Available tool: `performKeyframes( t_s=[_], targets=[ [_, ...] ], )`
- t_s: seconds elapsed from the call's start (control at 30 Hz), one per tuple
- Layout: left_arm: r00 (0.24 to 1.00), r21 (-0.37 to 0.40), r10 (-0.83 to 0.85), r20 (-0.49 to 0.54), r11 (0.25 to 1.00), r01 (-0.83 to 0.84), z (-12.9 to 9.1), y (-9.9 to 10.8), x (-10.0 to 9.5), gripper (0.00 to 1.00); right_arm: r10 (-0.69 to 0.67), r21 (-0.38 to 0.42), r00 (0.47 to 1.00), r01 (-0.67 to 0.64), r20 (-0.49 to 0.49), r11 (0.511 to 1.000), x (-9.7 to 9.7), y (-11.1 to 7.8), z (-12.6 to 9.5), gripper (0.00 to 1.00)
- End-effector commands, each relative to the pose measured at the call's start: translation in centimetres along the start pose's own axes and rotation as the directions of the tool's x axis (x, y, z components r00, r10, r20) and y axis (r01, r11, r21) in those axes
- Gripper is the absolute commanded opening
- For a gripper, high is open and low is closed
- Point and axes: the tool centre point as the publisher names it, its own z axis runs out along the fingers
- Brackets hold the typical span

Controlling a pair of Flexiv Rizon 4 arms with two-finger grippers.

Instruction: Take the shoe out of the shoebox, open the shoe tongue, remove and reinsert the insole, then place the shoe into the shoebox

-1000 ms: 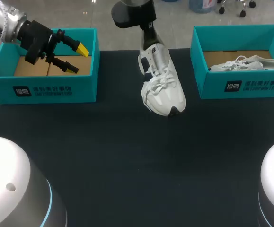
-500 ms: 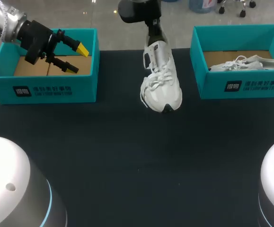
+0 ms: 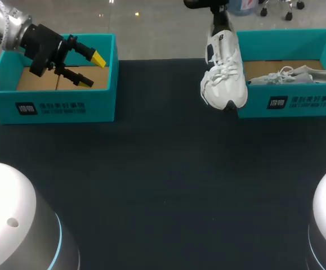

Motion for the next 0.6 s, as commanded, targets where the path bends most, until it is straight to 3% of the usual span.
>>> performKeyframes(
  t_s=[0.03, 0.1, 0.6],
  targets=[
    [1.000, 0.001, 0.000, -0.003, 1.000, 0.000, -0.06, -0.01, -0.01, 1.00, 0.057, 0.018, 0.998, -0.057, -0.029, 0.998, -1.28, -1.46, 0.61, 0.00],
    [1.000, 0.001, 0.000, -0.003, 1.000, 0.000, -0.06, -0.01, -0.01, 1.00, 0.118, 0.028, 0.992, -0.117, -0.050, 0.993, -1.61, -1.92, 0.97, 0.00],
    [1.000, 0.001, 0.000, -0.003, 1.000, 0.000, -0.06, -0.01, -0.01, 1.00, 0.118, 0.028, 0.992, -0.117, -0.050, 0.993, -1.61, -1.92, 0.97, 0.00]
  ],
)
